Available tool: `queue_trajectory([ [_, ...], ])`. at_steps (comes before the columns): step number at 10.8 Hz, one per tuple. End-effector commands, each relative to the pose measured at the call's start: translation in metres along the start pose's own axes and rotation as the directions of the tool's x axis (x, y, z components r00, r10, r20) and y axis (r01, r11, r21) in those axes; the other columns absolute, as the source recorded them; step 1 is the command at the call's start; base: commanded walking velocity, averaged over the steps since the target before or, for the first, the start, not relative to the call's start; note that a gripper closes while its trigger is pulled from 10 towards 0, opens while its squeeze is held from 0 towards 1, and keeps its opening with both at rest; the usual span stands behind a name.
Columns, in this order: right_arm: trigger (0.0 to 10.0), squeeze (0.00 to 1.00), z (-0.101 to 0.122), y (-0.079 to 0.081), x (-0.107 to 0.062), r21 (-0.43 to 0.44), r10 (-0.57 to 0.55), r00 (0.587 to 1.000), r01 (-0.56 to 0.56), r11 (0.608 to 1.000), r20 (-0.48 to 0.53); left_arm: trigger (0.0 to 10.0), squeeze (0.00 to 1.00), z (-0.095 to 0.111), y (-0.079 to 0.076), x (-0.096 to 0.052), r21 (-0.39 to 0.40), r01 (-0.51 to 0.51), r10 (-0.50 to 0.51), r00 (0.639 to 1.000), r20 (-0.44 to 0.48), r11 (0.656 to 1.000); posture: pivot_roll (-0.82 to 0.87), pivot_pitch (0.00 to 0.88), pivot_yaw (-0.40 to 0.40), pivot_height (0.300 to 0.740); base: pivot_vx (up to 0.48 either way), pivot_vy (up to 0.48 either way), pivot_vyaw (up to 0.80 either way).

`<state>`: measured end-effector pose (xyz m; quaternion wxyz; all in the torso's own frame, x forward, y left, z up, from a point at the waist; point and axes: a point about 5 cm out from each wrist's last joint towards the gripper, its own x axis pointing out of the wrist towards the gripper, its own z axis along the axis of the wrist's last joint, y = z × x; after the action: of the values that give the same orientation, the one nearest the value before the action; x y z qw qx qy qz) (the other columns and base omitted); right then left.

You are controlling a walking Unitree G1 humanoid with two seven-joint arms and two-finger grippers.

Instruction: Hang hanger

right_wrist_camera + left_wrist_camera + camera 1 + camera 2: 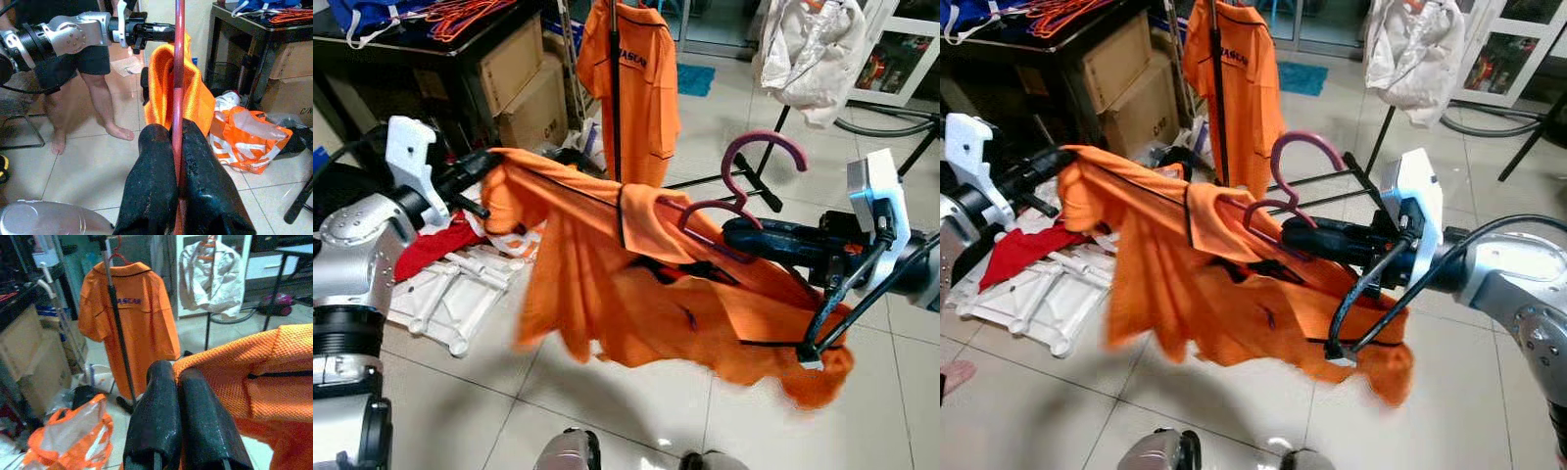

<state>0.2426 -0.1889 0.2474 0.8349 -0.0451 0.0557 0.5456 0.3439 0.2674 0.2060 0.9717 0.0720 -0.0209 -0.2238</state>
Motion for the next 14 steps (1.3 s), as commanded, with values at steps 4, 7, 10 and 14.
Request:
queue_trajectory([
  [4,10.0,0.00,0.005,-0.004,-0.004,-0.042,-0.003,1.000,0.002,0.999,-0.016,0.0,0.00,0.002,0.038,-0.025,0.049,-0.242,0.244,0.969,-0.037,0.969,-0.05,0.088,0.021,0.740,0.000,0.000,0.00],
  [7,10.0,0.00,0.006,-0.005,0.001,-0.048,0.015,1.000,-0.015,0.999,-0.012,10.0,0.81,0.004,0.025,-0.020,0.093,-0.127,0.132,0.990,-0.049,0.988,-0.05,0.083,0.014,0.740,0.000,0.000,0.00],
  [10,10.0,0.00,0.006,-0.006,0.002,-0.054,0.021,1.000,-0.022,0.998,-0.015,10.0,1.00,0.039,0.020,-0.011,0.075,-0.058,0.052,0.995,0.079,0.996,-0.04,0.085,0.012,0.740,0.000,0.000,0.00],
  [14,10.0,0.00,-0.003,-0.005,0.018,-0.105,0.017,0.996,-0.026,0.994,-0.088,10.0,0.00,0.100,-0.063,0.027,0.067,0.414,-0.418,0.881,0.221,0.908,-0.03,0.080,0.004,0.740,0.000,0.000,0.00],
])
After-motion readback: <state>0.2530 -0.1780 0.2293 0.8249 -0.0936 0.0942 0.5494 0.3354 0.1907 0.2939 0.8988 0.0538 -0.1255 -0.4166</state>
